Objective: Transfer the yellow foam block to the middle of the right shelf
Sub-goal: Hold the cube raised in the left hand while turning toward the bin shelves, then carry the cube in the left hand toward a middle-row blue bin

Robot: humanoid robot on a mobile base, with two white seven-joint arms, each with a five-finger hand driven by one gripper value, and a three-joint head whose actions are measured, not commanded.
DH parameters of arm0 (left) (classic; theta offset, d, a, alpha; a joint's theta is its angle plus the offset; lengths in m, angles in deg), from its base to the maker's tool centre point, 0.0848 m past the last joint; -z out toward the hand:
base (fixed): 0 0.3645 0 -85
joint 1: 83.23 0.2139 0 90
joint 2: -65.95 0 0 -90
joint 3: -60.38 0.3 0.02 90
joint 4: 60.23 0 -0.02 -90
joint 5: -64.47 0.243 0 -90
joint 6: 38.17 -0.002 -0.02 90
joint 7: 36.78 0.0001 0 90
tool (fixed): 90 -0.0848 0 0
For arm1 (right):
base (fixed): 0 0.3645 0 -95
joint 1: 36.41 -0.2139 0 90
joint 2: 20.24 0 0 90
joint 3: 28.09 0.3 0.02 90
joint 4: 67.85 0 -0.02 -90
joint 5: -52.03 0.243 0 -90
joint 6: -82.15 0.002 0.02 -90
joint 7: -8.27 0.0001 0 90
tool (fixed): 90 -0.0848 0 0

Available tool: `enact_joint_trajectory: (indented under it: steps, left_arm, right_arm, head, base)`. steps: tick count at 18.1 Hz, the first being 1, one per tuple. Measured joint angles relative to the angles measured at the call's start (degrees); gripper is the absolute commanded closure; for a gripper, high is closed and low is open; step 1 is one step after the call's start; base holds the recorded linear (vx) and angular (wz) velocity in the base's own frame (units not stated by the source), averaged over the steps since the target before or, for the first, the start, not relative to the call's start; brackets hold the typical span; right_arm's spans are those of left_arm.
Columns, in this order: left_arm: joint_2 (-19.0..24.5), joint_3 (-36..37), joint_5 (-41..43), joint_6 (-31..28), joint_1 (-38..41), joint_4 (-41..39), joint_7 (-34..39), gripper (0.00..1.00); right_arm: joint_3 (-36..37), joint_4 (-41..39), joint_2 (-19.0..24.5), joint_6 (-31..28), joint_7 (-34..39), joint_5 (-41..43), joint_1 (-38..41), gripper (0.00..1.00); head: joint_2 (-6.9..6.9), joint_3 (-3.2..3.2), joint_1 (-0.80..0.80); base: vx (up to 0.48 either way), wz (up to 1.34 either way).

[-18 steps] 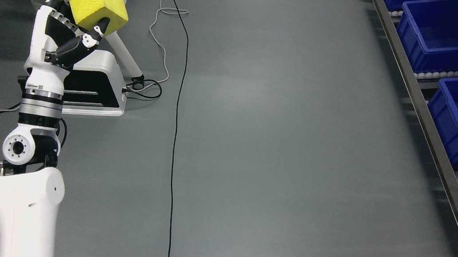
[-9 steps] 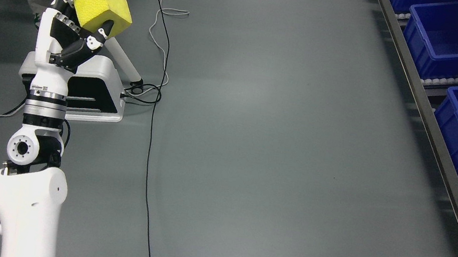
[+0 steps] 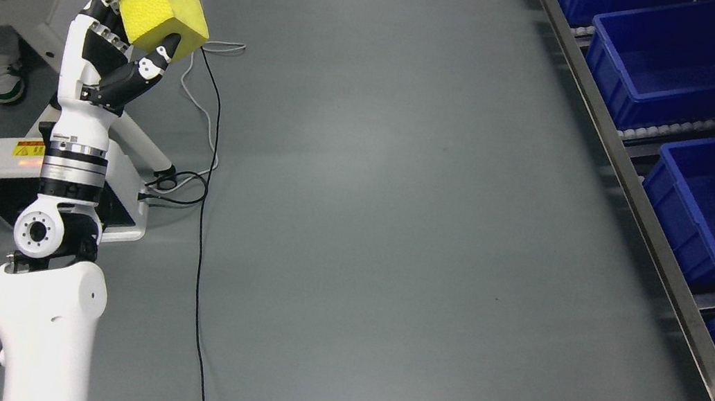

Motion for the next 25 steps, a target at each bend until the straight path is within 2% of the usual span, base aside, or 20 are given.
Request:
enact_joint_trajectory:
  steps: [10, 25]
  left_arm:
    - [0.00, 0.16, 0.00, 0.02, -0.08, 0.20, 0.01, 0.65]
    - [0.00, 0.34, 0.00, 0.06, 0.01, 0.21, 0.01, 0.65]
  right_arm:
    - [0.00, 0.00, 0.00, 0.00, 0.00, 0.00, 0.00, 0.00]
    - [0.00, 0.00, 0.00, 0.00, 0.00, 0.00, -0.02, 0.00]
  head:
    - [0.00, 0.00, 0.00]
    - [0.00, 0.00, 0.00]
  base:
    - [0.303, -0.21]
    - [0.397, -0.06]
